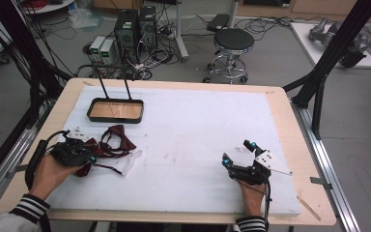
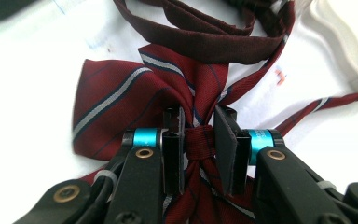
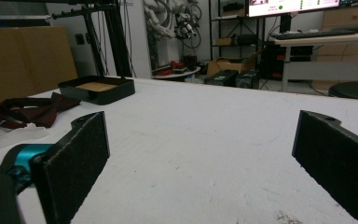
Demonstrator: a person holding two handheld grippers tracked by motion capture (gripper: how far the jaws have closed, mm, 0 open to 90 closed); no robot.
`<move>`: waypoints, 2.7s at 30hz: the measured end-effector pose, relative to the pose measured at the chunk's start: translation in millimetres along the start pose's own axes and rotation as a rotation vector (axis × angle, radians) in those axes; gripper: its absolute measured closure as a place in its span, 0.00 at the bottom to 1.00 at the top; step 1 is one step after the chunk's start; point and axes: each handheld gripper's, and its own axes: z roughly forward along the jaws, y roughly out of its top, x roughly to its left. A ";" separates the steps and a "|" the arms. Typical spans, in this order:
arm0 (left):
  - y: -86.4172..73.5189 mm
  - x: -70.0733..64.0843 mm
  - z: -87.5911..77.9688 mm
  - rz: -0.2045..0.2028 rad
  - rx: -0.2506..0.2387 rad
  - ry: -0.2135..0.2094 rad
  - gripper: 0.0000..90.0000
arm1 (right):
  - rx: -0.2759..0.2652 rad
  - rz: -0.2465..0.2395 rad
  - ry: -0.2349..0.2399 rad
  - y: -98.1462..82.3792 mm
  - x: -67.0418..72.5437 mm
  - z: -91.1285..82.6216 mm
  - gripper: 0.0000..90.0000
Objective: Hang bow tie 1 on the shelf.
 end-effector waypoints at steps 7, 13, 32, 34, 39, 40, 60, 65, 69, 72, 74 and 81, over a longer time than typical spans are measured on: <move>2.5 -2.7 -13.8 0.020 -0.094 0.011 0.82 | -0.001 -0.003 0.000 0.0 0.0 0.2 0.03; 4.5 -5.7 -26.1 0.034 -0.175 0.011 0.82 | -0.001 -0.003 -0.001 0.0 0.0 0.2 0.03; 11.8 -1.2 -50.6 -0.005 -0.354 -0.020 0.83 | -0.002 -0.004 0.000 -0.1 0.0 0.2 0.03; 13.2 0.3 -53.8 -0.009 -0.373 -0.012 0.83 | -0.002 -0.005 -0.001 -0.1 0.0 0.2 0.03; 18.4 5.4 -60.9 -0.022 -0.415 0.012 0.83 | -0.001 -0.005 0.000 0.0 -0.1 0.1 0.03; 19.6 6.7 -61.9 -0.021 -0.424 0.017 0.83 | -0.003 -0.008 -0.001 0.0 -0.4 0.3 0.03; 41.3 36.8 -79.1 -0.061 -0.538 0.118 0.83 | -0.003 -0.007 -0.001 0.0 -0.5 0.6 0.03; 50.3 47.0 -82.7 -0.065 -0.557 0.149 0.83 | -0.003 -0.008 -0.001 0.0 -0.4 0.6 0.03; 58.0 54.3 -83.5 -0.063 -0.562 0.169 0.83 | -0.002 -0.008 0.000 0.0 -0.4 0.6 0.03; 62.9 59.8 -84.1 -0.068 -0.567 0.179 0.83 | -0.003 -0.007 0.000 0.0 -0.4 0.6 0.03; 66.5 64.3 -84.4 -0.068 -0.567 0.187 0.83 | -0.002 -0.008 0.001 0.0 -0.5 0.6 0.03; 80.0 80.9 -85.2 -0.072 -0.565 0.214 0.83 | -0.001 -0.009 0.002 0.1 -0.8 0.7 0.03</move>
